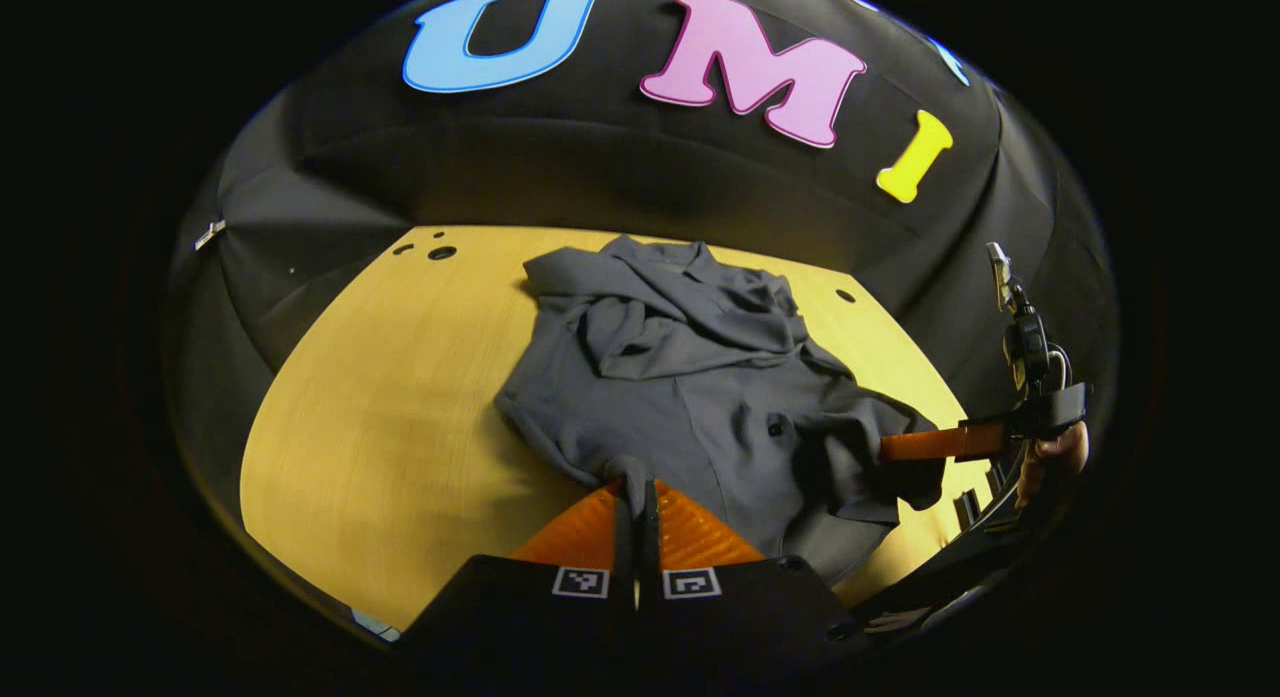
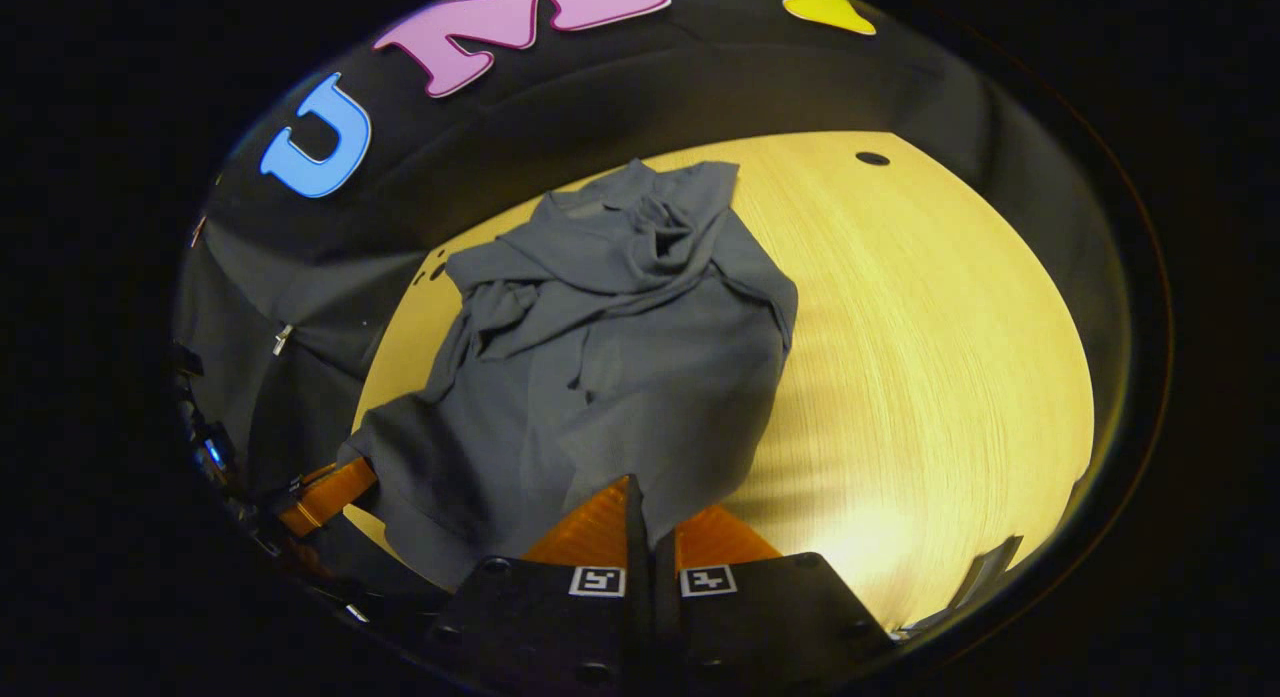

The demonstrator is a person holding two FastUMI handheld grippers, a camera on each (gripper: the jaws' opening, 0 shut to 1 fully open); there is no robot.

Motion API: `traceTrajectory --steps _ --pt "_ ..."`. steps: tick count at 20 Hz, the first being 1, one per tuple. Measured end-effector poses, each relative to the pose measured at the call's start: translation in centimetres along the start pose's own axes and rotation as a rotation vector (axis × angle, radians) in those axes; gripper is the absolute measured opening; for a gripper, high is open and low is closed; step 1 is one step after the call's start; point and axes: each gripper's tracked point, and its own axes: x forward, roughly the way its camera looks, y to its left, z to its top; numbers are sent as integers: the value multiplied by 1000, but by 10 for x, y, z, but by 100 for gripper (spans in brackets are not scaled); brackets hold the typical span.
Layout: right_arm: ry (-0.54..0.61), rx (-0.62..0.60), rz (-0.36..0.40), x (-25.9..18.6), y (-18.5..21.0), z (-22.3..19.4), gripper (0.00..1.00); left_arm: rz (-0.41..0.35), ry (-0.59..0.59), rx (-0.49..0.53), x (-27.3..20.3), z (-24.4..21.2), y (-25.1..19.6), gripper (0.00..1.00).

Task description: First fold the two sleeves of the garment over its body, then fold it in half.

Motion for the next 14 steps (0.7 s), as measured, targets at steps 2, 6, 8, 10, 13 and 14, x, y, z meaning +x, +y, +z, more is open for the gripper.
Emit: traceTrajectory --steps 2,6,8,10,13,14 --pt "-30 -40 5 -1 5 17 5 1 -24 -1 1 16 3 6" --pt "-73 -60 20 2 14 46 5 3 -57 -48 1 43 10 6" --pt "-92 -54 23 6 16 61 5 2 -85 -70 2 62 12 6" --pt "-123 -55 26 9 17 80 5 4 -112 -77 5 82 17 6" --pt "-174 -67 25 11 18 113 5 9 -156 -78 14 116 22 6" --pt "-189 -69 22 14 17 123 5 10 -169 -79 20 126 23 5"
